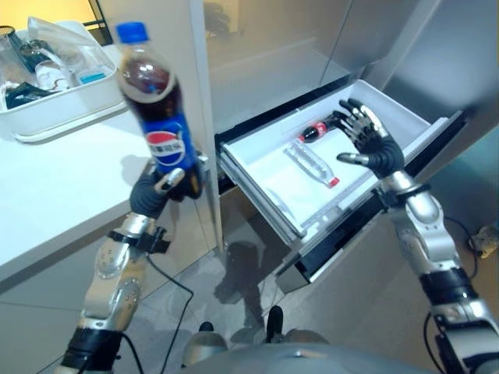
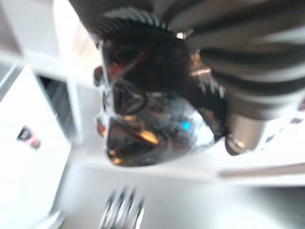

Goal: Take the drinks into the refrigerator

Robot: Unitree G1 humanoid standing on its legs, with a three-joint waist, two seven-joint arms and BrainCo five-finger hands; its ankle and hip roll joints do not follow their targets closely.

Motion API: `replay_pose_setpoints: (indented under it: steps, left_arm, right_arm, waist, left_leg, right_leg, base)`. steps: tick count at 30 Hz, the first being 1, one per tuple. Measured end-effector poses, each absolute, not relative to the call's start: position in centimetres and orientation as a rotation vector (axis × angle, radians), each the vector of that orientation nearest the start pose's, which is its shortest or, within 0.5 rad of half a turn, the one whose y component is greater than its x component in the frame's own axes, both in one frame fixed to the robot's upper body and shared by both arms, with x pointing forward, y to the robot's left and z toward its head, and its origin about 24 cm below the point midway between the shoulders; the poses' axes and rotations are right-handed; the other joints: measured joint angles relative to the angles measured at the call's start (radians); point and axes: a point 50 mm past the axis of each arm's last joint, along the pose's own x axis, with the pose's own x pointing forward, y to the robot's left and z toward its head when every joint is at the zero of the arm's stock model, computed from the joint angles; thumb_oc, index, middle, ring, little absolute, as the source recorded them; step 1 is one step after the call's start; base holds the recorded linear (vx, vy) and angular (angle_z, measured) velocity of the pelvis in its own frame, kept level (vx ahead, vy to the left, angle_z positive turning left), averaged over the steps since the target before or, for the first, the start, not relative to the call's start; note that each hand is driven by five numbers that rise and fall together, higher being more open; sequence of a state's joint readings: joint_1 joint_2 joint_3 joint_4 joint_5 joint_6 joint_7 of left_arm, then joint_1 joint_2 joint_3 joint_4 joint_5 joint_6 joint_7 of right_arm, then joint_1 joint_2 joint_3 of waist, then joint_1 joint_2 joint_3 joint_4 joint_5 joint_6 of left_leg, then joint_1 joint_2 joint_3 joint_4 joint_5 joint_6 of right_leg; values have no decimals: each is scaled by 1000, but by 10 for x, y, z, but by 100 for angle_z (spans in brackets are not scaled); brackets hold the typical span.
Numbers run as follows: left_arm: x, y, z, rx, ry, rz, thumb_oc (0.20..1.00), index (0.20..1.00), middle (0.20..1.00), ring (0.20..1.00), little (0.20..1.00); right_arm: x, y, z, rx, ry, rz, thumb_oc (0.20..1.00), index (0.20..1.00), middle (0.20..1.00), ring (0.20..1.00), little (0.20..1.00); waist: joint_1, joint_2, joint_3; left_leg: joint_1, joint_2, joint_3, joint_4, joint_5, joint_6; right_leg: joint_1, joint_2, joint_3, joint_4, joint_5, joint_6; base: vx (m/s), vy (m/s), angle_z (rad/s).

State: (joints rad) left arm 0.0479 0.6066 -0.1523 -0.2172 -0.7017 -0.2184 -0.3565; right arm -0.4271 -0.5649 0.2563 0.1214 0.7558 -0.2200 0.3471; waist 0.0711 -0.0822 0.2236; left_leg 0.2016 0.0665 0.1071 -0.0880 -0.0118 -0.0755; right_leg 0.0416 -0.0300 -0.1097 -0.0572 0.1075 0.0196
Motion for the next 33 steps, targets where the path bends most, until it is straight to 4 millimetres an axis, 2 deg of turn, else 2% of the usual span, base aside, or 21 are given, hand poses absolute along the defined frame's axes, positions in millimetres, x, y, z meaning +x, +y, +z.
replay_pose_setpoints:
  steps: [4,5,9,18,20,24,33]
  left_arm:
    - [227,175,105,-34,-183,-740,200,200,200,200,200]
    - [226,172,102,-22,-147,-780,200,200,200,200,200]
    - [226,167,101,28,-100,-872,200,200,200,200,200]
    - [228,166,103,45,-105,-882,200,200,200,200,200]
    - [228,166,103,47,-106,-881,200,200,200,200,200]
    - [227,165,102,86,-110,-889,200,200,200,200,200]
    - [223,159,99,114,-115,-946,200,200,200,200,200]
  right_arm:
    - [319,-139,150,154,-289,750,1000,1000,1000,1000,1000]
    - [324,-125,148,154,-236,807,1000,1000,1000,1000,1000]
    - [325,-104,157,156,-224,916,1000,1000,1000,1000,1000]
    - [315,-93,147,156,-130,1024,1000,1000,1000,1000,1000]
    - [307,-89,152,137,-138,1092,1000,1000,1000,1000,1000]
    - [284,-70,161,172,-146,1279,1000,1000,1000,1000,1000]
    - [273,-81,159,89,-68,1349,1000,1000,1000,1000,1000]
  waist:
    - [3,2,1]
    - [2,2,1]
    - [5,3,1]
    - [0,10,-2]
    - [2,15,-4]
    - [1,16,-5]
    - [3,19,-20]
  left_leg:
    - [7,1,2,0,0,-1]
    - [13,1,6,0,-1,-1]
    - [15,2,12,0,-1,-2]
    - [17,2,19,0,-1,-2]
    - [17,1,19,0,-1,-2]
    - [18,1,19,0,-1,-2]
    - [18,1,19,0,-1,-2]
  right_leg:
    - [5,2,3,-1,1,-1]
    - [9,4,7,0,1,-2]
    - [9,5,13,0,4,-3]
    - [7,6,19,0,7,-4]
    - [7,6,19,0,7,-4]
    - [7,6,19,0,8,-4]
    - [7,6,19,0,9,-4]
  base:
    - [-4,-3,-2]
    - [-8,-7,-6]
    - [-8,-2,-5]
    - [-1,-2,-2]
    - [0,0,0]
    - [0,0,0]
    - [0,0,0]
